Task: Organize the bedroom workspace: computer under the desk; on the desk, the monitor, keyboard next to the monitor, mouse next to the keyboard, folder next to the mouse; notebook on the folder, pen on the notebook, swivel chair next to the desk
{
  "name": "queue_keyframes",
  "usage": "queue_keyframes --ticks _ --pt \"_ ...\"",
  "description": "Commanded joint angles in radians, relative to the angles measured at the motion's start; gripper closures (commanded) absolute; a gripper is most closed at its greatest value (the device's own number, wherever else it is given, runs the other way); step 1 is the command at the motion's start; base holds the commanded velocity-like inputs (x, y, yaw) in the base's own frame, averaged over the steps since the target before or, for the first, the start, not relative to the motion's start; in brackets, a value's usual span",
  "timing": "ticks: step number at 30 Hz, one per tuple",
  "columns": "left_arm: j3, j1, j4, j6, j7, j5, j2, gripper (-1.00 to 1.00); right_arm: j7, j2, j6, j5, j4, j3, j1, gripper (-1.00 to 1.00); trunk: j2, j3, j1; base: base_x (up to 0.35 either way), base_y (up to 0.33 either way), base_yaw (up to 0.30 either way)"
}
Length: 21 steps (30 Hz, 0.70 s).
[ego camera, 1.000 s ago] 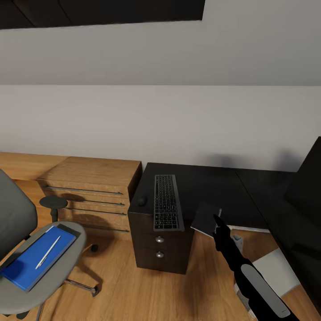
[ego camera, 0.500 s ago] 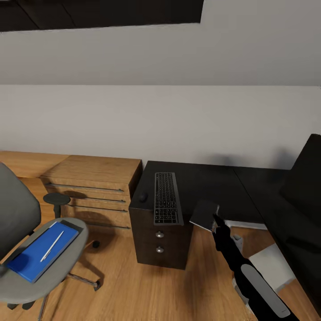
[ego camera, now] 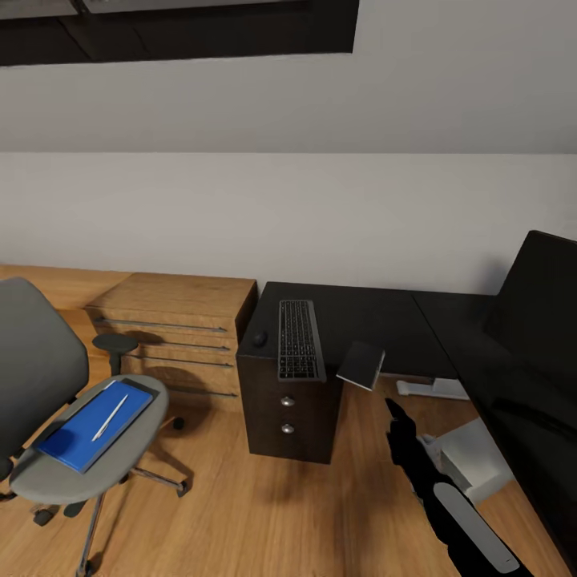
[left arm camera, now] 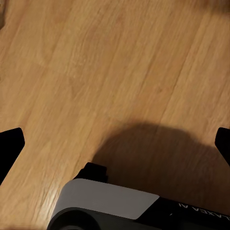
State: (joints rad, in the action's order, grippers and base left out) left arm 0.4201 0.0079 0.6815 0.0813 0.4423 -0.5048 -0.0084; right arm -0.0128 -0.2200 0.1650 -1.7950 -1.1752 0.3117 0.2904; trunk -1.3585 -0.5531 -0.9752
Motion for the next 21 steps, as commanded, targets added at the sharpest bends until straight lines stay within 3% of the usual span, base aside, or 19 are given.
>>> queue_keyframes --ticks 1,4,6,17,21 --pt "0.005 0.000 0.001 0.006 0.006 -0.011 0.001 -1.00 -0.017 -0.001 0.009 -0.009 0.012 0.004 0.001 -1.00 -0.001 -0.001 0.000 -0.025 0.000 0.000" --pt "0.005 0.000 0.001 0.007 0.006 -0.010 0.000 -1.00 -0.065 0.000 0.008 -0.009 0.030 0.005 0.003 -1.00 -0.001 -0.001 0.000 -0.015 0.000 0.000" --pt "0.004 0.000 0.001 0.008 0.006 -0.009 0.000 -1.00 -0.162 0.002 0.007 -0.009 0.076 0.006 0.007 -1.00 -0.001 -0.001 0.000 -0.004 0.000 0.000" --pt "0.003 0.000 0.001 0.006 0.006 -0.012 -0.001 -1.00 -0.216 0.012 -0.010 -0.008 0.152 0.009 0.018 -1.00 0.069 0.031 0.038 0.000 0.000 0.000" --pt "0.003 0.000 0.000 0.004 0.006 -0.013 -0.001 -1.00 -0.219 0.030 -0.010 -0.004 0.224 0.010 0.044 -1.00 0.097 0.043 0.054 0.000 0.000 0.000"
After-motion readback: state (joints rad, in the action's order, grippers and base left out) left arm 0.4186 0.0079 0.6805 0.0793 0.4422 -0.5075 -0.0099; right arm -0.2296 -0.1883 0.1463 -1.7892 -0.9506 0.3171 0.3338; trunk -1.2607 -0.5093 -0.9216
